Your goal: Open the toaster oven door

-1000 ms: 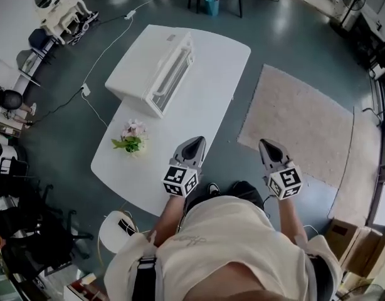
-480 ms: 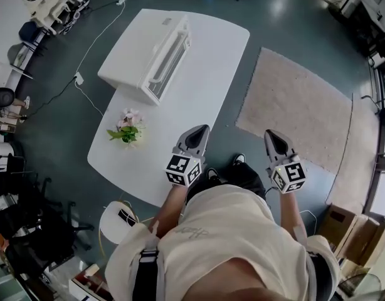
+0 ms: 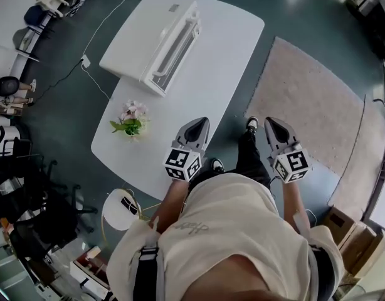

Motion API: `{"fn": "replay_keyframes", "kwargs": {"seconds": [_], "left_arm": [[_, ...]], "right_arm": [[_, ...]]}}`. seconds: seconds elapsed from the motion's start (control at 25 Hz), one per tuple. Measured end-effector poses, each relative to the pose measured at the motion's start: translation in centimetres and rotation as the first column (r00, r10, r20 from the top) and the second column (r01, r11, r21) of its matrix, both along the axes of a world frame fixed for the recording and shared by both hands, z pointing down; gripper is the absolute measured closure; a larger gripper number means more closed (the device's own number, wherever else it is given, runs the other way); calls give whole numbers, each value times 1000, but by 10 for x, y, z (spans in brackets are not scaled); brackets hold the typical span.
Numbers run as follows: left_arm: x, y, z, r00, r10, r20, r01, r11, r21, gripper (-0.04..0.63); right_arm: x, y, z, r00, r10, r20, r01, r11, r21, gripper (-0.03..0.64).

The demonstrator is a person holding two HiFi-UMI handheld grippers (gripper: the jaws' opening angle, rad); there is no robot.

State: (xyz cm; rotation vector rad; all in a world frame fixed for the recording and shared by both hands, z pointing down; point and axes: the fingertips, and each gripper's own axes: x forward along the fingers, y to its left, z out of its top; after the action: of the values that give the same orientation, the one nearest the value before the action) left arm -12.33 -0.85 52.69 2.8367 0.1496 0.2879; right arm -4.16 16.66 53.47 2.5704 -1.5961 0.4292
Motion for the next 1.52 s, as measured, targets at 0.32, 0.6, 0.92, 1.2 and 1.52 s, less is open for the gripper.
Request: {"fn": "replay_keyframes", "kwargs": {"seconds": [0.32, 0.6, 0.92, 1.2, 1.52], "left_arm": [[76, -34, -8, 994, -112, 18, 112, 993, 34, 575], [155, -47, -9, 982, -188, 29, 187, 982, 33, 574], [216, -60, -30, 946, -322, 19, 322, 946, 35, 574], [224, -79, -35, 885, -464, 39, 462, 885, 57, 574], [198, -100, -25, 824, -561, 73, 557, 827, 76, 574]], "right_arm": [[99, -46, 7, 993, -115, 11, 114, 993, 31, 610], [185, -89, 11, 966, -258, -11, 258, 966, 11, 609], [267, -118, -8, 918, -395, -24, 395, 919, 11, 609], [288, -149, -14, 855, -519, -25, 519, 854, 37, 609], [245, -189, 4, 734, -678, -48, 678, 735, -18, 610]]}}
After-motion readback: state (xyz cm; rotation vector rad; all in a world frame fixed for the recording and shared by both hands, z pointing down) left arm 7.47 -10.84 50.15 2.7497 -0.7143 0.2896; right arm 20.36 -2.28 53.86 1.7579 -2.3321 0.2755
